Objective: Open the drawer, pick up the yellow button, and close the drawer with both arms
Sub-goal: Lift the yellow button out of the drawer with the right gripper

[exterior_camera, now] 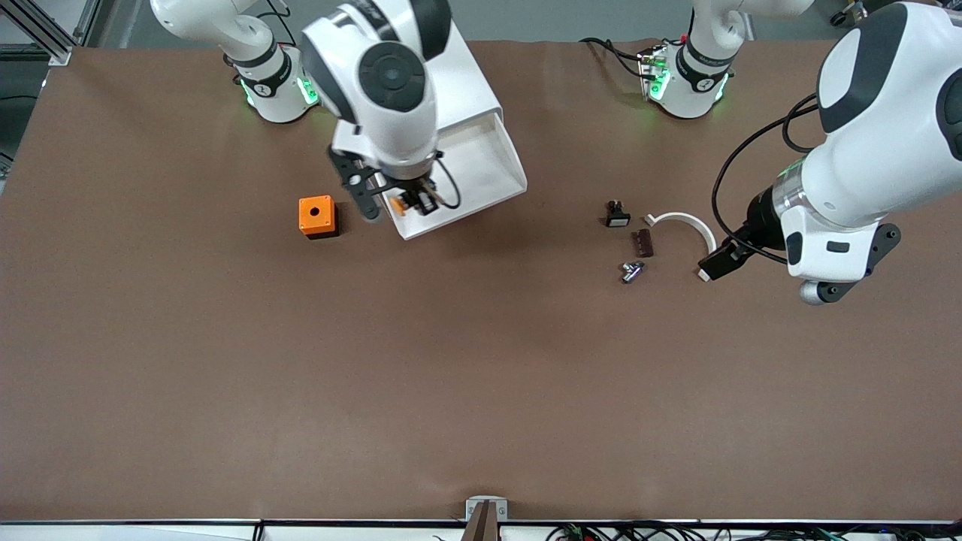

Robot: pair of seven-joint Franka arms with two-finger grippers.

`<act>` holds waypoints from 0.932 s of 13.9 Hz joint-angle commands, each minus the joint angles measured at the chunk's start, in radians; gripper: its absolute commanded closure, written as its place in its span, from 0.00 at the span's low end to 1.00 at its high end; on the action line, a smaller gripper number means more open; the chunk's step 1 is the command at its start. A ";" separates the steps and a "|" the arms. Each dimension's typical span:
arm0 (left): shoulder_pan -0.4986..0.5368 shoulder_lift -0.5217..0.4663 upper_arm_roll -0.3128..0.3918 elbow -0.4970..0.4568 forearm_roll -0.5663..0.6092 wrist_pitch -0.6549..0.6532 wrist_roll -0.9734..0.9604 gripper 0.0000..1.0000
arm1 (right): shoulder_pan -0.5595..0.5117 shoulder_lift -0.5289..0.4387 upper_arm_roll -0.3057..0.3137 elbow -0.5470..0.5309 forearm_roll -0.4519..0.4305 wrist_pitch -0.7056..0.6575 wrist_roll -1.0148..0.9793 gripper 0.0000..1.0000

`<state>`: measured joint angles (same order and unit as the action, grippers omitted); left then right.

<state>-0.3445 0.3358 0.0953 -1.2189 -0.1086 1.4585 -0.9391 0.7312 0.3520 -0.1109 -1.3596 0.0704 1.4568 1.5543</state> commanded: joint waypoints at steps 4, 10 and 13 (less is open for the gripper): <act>-0.040 0.034 -0.063 -0.016 0.009 0.075 0.013 0.00 | -0.342 -0.105 0.007 0.017 -0.017 -0.202 -0.741 0.78; -0.146 0.103 -0.080 -0.014 0.012 0.135 0.014 0.00 | -0.656 -0.116 0.007 -0.110 -0.176 -0.017 -1.414 0.74; -0.201 0.141 -0.085 -0.014 0.012 0.157 0.014 0.00 | -0.749 -0.117 0.007 -0.197 -0.179 0.109 -1.537 0.72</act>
<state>-0.5180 0.4588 0.0129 -1.2366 -0.1086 1.5916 -0.9390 0.0285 0.2603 -0.1283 -1.4878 -0.0836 1.5076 0.0765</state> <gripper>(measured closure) 0.000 0.581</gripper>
